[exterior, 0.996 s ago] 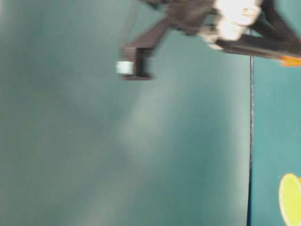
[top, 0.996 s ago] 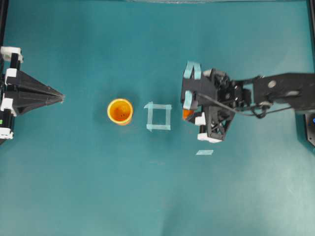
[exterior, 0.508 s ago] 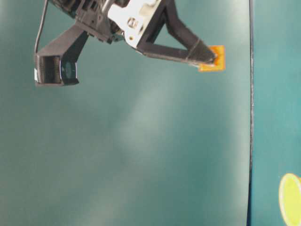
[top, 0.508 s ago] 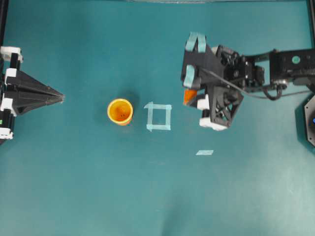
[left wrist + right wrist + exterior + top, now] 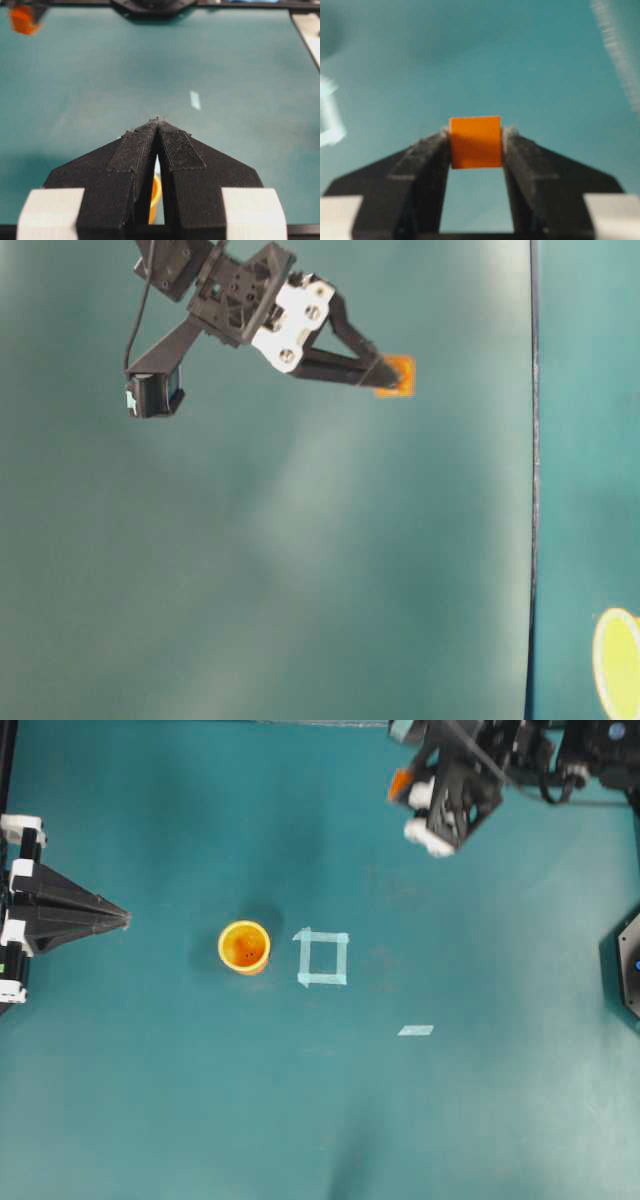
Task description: Move the block backward with right arm.
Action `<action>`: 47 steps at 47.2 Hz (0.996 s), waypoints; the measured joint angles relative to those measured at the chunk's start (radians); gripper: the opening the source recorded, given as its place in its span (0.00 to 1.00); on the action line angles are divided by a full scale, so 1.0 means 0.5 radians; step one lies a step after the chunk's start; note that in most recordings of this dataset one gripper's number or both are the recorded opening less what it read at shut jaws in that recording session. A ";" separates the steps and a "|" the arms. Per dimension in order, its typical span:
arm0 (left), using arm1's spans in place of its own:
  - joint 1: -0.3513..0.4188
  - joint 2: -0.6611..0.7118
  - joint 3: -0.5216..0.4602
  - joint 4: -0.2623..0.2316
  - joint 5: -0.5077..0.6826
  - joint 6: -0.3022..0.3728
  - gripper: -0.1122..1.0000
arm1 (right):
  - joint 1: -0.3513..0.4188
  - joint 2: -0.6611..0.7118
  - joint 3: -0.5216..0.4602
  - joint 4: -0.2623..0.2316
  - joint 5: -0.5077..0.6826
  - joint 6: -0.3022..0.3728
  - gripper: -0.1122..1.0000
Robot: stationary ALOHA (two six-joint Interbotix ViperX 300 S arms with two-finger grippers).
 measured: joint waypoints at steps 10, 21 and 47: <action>0.003 0.003 0.000 0.000 0.000 0.000 0.10 | -0.236 0.058 -0.089 -0.012 -0.052 -0.003 0.46; 0.000 0.000 0.000 0.000 0.000 0.000 0.10 | -0.350 0.129 -0.178 -0.012 -0.058 -0.006 0.46; 0.000 -0.006 0.000 -0.003 0.000 0.000 0.10 | -0.414 0.147 -0.193 -0.015 -0.058 0.018 0.46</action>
